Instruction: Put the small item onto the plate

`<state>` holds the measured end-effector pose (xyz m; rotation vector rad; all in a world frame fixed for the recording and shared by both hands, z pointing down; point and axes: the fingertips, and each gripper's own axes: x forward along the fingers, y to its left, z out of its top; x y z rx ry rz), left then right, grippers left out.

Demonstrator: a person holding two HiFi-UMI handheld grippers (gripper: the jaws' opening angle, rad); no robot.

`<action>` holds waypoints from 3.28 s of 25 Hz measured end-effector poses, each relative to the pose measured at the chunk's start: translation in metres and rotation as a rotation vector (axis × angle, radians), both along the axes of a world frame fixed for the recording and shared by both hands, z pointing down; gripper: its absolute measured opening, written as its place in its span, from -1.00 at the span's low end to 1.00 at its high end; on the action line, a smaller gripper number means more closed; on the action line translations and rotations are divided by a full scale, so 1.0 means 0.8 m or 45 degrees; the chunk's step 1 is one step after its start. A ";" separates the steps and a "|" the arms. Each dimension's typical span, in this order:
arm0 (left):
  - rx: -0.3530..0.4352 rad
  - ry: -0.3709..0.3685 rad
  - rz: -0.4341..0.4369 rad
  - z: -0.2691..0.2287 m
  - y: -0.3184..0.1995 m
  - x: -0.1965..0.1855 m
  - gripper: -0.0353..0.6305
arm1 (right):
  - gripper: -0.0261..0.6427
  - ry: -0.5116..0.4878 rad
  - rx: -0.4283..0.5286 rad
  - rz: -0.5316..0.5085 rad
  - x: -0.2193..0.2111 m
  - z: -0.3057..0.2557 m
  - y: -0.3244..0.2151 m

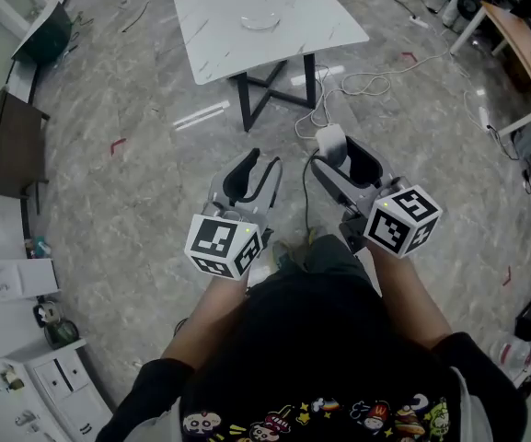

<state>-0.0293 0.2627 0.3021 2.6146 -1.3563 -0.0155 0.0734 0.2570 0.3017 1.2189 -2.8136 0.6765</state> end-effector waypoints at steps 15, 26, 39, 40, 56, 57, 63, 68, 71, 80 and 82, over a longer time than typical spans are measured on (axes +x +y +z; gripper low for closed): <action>-0.044 -0.063 -0.064 0.026 -0.065 -0.036 -0.14 | 0.10 0.045 0.003 -0.051 -0.036 0.025 -0.067; -0.085 -0.075 -0.105 0.043 -0.169 -0.045 -0.13 | 0.10 0.051 -0.035 -0.060 -0.044 0.049 -0.169; -0.143 -0.074 -0.138 0.061 -0.309 -0.028 -0.13 | 0.10 0.065 -0.090 -0.113 -0.036 0.067 -0.309; -0.147 -0.074 -0.142 0.062 -0.320 -0.026 -0.13 | 0.10 0.067 -0.093 -0.117 -0.034 0.067 -0.320; -0.159 -0.086 -0.217 0.062 -0.453 0.025 -0.12 | 0.10 0.064 -0.080 -0.243 0.000 0.065 -0.460; -0.163 -0.086 -0.220 0.063 -0.457 0.027 -0.12 | 0.10 0.064 -0.081 -0.249 0.000 0.065 -0.465; -0.176 -0.090 -0.228 0.065 -0.476 0.030 -0.12 | 0.10 0.072 -0.088 -0.260 0.003 0.066 -0.487; -0.176 -0.098 -0.215 0.071 -0.485 0.030 -0.11 | 0.10 0.080 -0.088 -0.251 0.003 0.073 -0.497; -0.168 -0.095 -0.204 0.069 -0.492 0.031 -0.12 | 0.10 0.082 -0.077 -0.251 0.001 0.070 -0.500; -0.168 -0.080 -0.183 0.072 -0.519 0.023 -0.11 | 0.10 0.107 -0.089 -0.234 -0.008 0.075 -0.519; -0.175 -0.076 -0.184 0.076 -0.527 0.016 -0.11 | 0.10 0.113 -0.093 -0.228 -0.012 0.077 -0.528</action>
